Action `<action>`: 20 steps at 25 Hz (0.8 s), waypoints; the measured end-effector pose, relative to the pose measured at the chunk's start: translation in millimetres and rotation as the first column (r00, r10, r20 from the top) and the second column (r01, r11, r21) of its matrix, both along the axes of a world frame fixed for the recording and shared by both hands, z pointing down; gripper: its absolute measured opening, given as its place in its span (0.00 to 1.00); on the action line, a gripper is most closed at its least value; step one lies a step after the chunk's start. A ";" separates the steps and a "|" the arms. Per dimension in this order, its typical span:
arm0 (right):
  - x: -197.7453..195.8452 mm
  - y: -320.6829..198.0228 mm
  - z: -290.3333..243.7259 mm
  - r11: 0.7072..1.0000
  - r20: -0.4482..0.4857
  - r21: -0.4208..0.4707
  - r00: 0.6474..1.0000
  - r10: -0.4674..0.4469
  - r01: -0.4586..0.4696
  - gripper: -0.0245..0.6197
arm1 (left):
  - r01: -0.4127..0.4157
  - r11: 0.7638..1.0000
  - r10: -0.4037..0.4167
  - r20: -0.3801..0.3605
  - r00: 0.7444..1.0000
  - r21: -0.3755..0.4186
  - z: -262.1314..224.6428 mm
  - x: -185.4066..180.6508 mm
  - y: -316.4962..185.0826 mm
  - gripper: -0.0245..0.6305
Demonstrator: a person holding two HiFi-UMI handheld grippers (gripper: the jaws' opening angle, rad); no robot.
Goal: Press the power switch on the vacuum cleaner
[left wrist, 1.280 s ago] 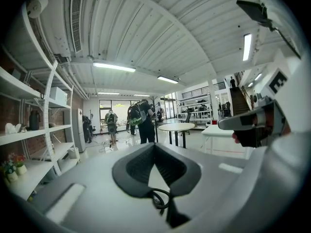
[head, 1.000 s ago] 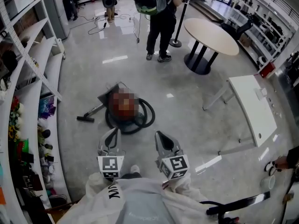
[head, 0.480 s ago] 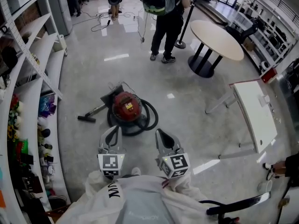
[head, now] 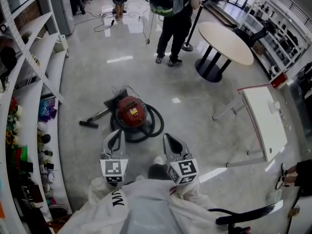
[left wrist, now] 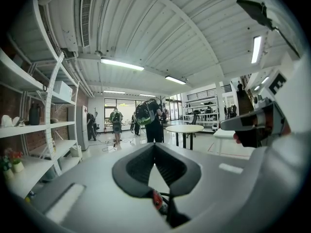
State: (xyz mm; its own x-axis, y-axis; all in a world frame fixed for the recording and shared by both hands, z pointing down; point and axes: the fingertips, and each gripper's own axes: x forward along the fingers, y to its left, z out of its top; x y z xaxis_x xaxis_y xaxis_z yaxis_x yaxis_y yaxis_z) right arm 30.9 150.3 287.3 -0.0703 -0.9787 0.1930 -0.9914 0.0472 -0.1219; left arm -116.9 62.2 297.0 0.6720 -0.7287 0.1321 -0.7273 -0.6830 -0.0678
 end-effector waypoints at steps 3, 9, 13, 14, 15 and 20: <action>2.6 -6.4 -2.8 1.000 0.002 0.001 1.000 -0.007 0.007 0.04 | 0.008 1.000 -0.008 -0.002 1.000 -0.002 0.8 2.9 -3.4 0.04; 4.1 -30.4 6.3 0.999 0.021 -0.004 0.999 -0.050 0.050 0.04 | 0.043 0.999 -0.043 0.016 0.999 -0.012 7.7 3.6 -19.3 0.04; 10.0 -50.9 13.8 0.997 0.038 -0.009 0.996 -0.080 0.080 0.04 | 0.071 0.997 -0.070 0.036 0.997 -0.021 14.0 7.5 -35.5 0.04; 12.5 -56.2 15.7 0.996 0.045 -0.013 0.995 -0.084 0.085 0.04 | 0.076 0.997 -0.075 0.041 0.996 -0.024 15.1 9.6 -39.3 0.04; 15.4 -61.8 17.9 0.996 0.052 -0.019 0.995 -0.089 0.090 0.04 | 0.080 0.996 -0.079 0.046 0.996 -0.028 16.0 12.2 -43.1 0.04; 32.3 -99.0 25.0 0.993 0.073 -0.029 0.991 -0.114 0.116 0.04 | 0.103 0.993 -0.099 0.081 0.992 -0.048 24.3 26.8 -71.2 0.04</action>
